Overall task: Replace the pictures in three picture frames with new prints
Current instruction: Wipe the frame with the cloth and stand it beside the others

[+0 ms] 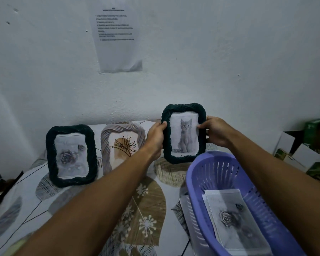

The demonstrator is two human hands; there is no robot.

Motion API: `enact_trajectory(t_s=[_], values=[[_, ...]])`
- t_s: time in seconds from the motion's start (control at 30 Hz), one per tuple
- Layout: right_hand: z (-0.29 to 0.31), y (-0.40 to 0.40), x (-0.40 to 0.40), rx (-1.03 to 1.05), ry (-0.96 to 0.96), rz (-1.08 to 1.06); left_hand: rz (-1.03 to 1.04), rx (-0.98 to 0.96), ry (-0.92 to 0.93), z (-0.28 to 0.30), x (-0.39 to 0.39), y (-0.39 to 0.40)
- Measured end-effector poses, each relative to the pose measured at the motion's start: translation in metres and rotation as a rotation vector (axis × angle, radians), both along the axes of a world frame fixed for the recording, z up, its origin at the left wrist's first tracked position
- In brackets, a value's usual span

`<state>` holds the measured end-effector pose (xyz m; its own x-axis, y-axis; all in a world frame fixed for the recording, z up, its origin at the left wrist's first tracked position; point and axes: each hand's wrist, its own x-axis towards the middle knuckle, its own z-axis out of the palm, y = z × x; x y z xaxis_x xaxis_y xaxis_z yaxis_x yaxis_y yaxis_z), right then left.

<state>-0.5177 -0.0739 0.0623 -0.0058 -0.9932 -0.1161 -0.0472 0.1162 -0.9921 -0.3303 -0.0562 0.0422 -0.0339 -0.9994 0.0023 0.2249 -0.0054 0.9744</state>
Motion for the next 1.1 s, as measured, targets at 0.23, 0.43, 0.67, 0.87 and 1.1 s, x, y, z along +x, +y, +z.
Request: enact_trajectory(t_s=[0.23, 0.43, 0.67, 0.87, 1.1], values=[[-0.016, -0.004, -0.002, 0.093, 0.177, 0.043, 0.085, 0.060, -0.058, -0.022, -0.002, 0.006], [-0.020, -0.003, -0.001, 0.124, 0.218, 0.091, 0.119, 0.095, -0.003, -0.033, 0.001, 0.007], [-0.022, 0.000, -0.007, 0.123, 0.143, 0.198, 0.117, 0.067, -0.017, -0.041, 0.001, 0.005], [-0.020, 0.001, -0.008, 0.176, 0.074, 0.235, 0.161, 0.047, -0.034, -0.044, 0.002, 0.001], [-0.020, -0.003, -0.010, 0.175, 0.125, 0.271, 0.216, 0.044, -0.111, -0.048, 0.003, -0.001]])
